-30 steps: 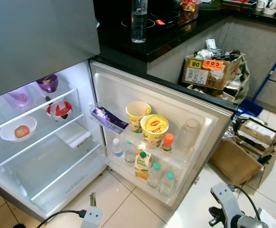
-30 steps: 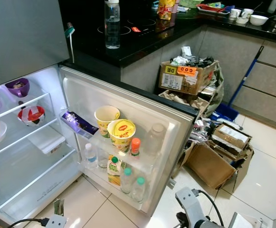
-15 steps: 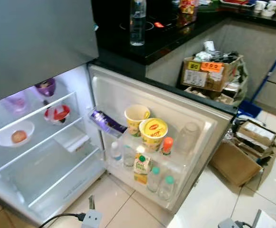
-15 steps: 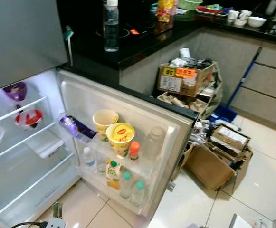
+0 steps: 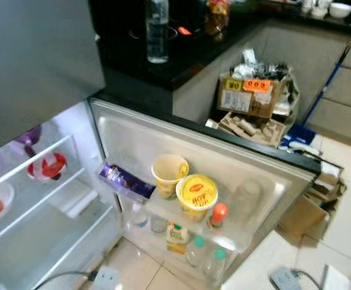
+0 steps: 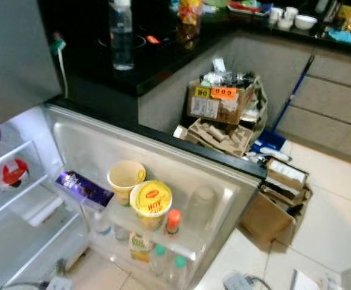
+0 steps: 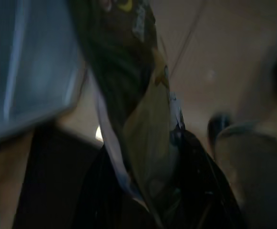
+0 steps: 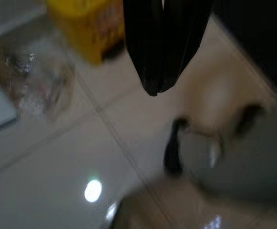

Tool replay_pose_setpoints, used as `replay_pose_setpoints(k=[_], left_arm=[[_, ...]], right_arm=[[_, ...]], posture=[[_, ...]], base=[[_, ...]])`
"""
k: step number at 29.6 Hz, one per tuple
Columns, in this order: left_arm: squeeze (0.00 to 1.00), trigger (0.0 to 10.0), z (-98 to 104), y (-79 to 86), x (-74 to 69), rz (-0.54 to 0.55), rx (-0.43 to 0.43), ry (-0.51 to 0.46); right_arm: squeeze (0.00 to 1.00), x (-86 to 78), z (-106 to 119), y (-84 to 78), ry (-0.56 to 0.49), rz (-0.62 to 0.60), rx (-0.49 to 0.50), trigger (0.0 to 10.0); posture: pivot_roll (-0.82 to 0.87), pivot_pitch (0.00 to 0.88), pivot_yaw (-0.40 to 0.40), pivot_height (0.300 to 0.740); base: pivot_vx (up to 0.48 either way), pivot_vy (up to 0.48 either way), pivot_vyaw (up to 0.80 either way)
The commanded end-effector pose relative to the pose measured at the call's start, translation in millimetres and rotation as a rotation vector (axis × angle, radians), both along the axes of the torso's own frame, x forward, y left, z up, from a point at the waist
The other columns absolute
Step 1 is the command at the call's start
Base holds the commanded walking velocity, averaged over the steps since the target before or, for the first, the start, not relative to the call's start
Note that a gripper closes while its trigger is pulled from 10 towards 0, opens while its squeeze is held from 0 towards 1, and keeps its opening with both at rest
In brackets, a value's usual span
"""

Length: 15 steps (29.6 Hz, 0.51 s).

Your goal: Restocking fridge

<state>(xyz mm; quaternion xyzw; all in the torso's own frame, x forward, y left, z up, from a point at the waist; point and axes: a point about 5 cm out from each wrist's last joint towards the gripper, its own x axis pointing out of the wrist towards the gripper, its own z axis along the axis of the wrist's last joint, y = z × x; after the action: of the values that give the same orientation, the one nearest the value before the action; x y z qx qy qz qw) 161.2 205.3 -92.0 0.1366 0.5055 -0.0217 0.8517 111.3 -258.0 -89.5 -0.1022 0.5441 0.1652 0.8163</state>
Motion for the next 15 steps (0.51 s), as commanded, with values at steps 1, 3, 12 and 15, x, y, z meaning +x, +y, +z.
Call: replay_pose_setpoints(k=[1,3,12,15], left_arm=[[0.0,10.0,-4.1,9.0,-14.4,0.028,0.023,0.036],[0.0,10.0,-4.7,8.0,-15.3,0.022,0.018,0.04],[0.0,10.0,-5.3,5.3,-15.7,0.008,0.0,0.046],[0.0,10.0,-5.2,4.7,-15.4,0.007,-0.004,0.045]], right_arm=[[0.0,18.2,3.9,8.5,-0.061,0.011,0.031,10.0],[0.0,18.0,3.9,9.0,-0.062,0.013,0.037,10.0],[0.0,17.2,4.1,9.2,-0.063,0.012,0.049,10.0],[0.0,17.3,4.3,8.9,-0.063,0.011,0.051,10.0]], posture=[[-0.1,0.0,-0.015,0.74],[-0.1,0.0,-0.015,0.74],[-0.1,0.0,-0.016,0.74],[-0.1,0.0,-0.016,0.74]], base=[[0.0,0.0,0.0],[0.0,0.0,0.0],[0.0,0.0,0.0],[0.0,-0.4,0.0]])
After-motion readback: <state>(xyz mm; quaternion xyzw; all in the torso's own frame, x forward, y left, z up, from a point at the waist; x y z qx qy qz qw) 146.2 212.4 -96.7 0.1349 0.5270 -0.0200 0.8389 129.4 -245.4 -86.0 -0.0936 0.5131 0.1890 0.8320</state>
